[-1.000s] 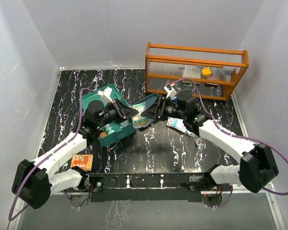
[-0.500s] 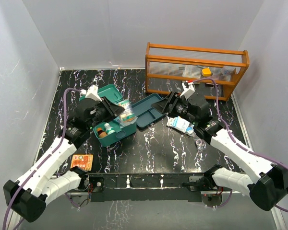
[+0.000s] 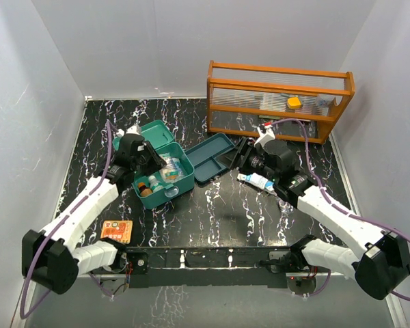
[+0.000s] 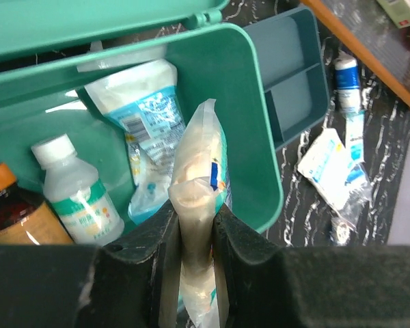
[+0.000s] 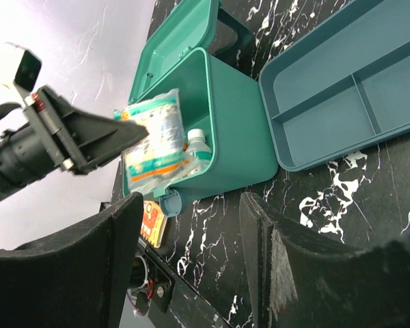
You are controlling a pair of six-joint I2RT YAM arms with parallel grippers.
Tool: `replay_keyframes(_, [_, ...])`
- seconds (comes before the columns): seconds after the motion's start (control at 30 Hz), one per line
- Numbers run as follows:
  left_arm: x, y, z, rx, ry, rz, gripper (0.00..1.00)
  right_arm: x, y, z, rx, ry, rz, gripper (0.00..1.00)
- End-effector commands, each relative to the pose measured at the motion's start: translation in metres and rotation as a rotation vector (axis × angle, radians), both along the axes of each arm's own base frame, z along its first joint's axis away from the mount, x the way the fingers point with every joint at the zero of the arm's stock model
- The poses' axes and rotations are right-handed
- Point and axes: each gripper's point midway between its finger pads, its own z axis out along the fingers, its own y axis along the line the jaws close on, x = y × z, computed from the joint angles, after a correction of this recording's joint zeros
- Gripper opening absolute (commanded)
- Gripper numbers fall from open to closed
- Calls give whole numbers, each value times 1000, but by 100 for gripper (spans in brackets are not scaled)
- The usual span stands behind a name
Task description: Organize the medicine kit
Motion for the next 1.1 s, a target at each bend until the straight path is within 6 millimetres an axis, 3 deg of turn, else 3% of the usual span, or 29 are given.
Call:
replay_keyframes(0.0, [22, -11, -6, -10, -13, -47, 20, -1, 8, 9, 60, -21, 29, 57])
replay_keyframes(0.23, [43, -48, -33, -130, 39, -131, 21, -6, 8, 0, 56, 3, 44, 57])
replay_keyframes(0.4, [55, -43, -44, -105, 8, -85, 22, -8, 9, -4, 56, 12, 52, 57])
replay_keyframes(0.67, [54, -32, -66, -80, 7, -28, 30, -5, 10, -3, 52, 1, 54, 58])
replay_keyframes(0.87, [49, -12, -59, 34, 36, 13, 48, -3, 10, 0, 45, -14, 55, 58])
replay_keyframes(0.93, [43, -11, -49, 27, 21, 3, 56, -2, 10, 0, 43, -16, 53, 58])
replay_keyframes(1.07, [28, -8, -52, 30, 55, -12, 67, 2, 12, 8, 34, -53, 63, 58])
